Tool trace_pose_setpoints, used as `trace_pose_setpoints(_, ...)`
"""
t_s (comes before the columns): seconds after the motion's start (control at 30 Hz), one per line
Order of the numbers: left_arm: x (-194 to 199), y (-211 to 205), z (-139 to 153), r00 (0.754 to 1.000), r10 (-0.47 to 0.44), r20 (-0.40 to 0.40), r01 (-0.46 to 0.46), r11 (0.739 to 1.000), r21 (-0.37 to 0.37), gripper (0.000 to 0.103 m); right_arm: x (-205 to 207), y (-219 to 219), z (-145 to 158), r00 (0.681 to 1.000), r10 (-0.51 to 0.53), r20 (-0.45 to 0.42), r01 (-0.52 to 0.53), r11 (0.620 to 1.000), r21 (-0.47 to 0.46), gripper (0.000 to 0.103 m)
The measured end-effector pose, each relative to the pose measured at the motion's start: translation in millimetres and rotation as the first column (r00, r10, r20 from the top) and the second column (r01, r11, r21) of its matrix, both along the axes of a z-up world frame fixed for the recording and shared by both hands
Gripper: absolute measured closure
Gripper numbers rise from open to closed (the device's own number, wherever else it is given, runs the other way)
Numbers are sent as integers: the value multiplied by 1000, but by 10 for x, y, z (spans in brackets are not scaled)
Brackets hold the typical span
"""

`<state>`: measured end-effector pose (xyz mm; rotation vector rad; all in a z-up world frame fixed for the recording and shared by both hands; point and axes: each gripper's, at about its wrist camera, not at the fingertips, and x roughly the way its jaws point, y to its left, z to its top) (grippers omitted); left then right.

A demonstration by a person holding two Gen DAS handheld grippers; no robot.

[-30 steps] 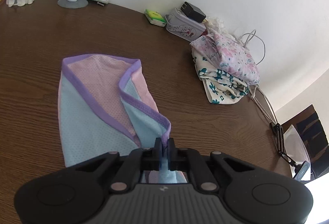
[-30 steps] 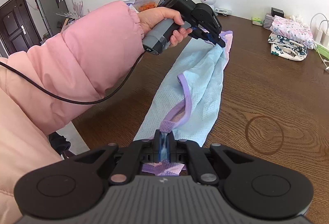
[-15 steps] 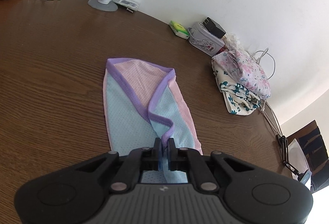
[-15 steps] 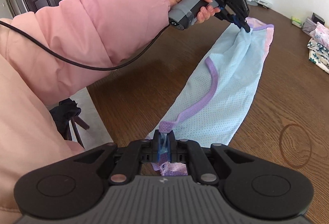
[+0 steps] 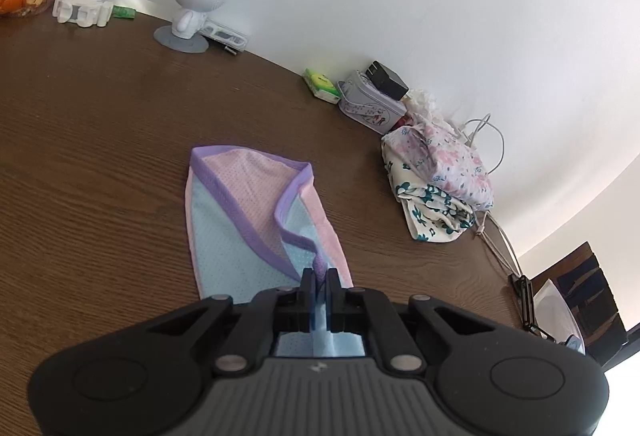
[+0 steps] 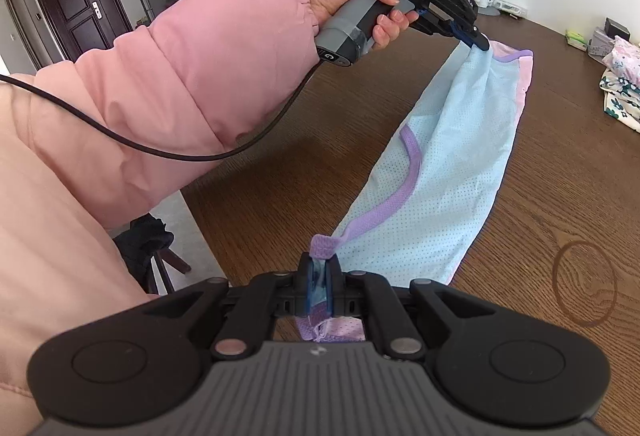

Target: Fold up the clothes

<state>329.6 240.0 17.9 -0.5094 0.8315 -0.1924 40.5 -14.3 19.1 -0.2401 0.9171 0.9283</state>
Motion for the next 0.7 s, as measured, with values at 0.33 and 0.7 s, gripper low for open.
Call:
trace_pose_setpoints(0.33,-449,191,10,1000,-17,-10,17,1000,2,60,43,-237,-50,998,-38,-43,41,996,77,53)
trace_pose_setpoints(0.7,-1534,-241,-42,977,-211,22,210,977,32,70,218,-606,-208,981,-174,-85,188,962,199,47)
